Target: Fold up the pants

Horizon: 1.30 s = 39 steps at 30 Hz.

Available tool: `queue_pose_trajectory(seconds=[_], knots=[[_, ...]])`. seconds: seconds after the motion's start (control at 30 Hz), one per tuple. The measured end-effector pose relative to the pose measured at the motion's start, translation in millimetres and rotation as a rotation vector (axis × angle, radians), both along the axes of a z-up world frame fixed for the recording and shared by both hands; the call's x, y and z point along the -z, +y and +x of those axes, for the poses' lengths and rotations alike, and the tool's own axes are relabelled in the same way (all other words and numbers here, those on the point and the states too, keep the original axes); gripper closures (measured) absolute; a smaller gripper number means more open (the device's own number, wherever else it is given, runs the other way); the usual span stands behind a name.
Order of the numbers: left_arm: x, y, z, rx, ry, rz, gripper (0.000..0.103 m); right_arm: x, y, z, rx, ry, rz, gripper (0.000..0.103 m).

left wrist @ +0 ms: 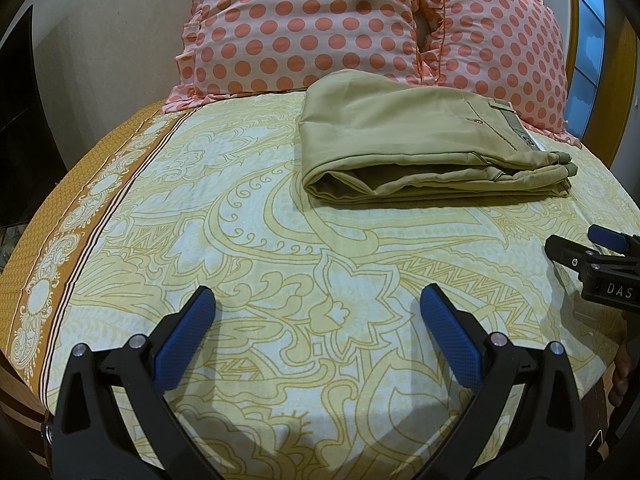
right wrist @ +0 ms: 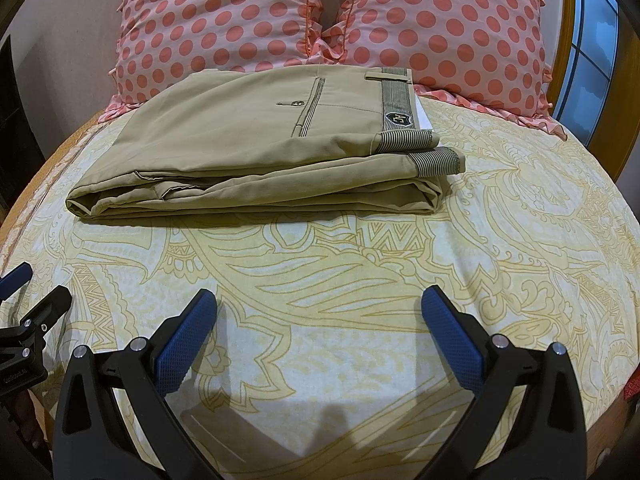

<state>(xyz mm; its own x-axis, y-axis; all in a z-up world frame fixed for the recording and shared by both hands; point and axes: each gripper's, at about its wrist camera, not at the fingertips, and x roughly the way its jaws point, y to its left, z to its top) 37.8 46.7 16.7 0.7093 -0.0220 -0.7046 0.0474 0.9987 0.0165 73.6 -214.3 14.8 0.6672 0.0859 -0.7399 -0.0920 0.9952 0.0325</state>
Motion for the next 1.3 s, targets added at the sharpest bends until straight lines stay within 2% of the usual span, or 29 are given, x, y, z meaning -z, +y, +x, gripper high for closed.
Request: queue_pose_trajectory(seconds=[1.3], knots=[[0.0, 1.5, 1.5, 0.014, 0.029, 0.002, 0.002, -0.1, -0.4, -0.6, 0.002, 0.000, 0.000, 0.001]])
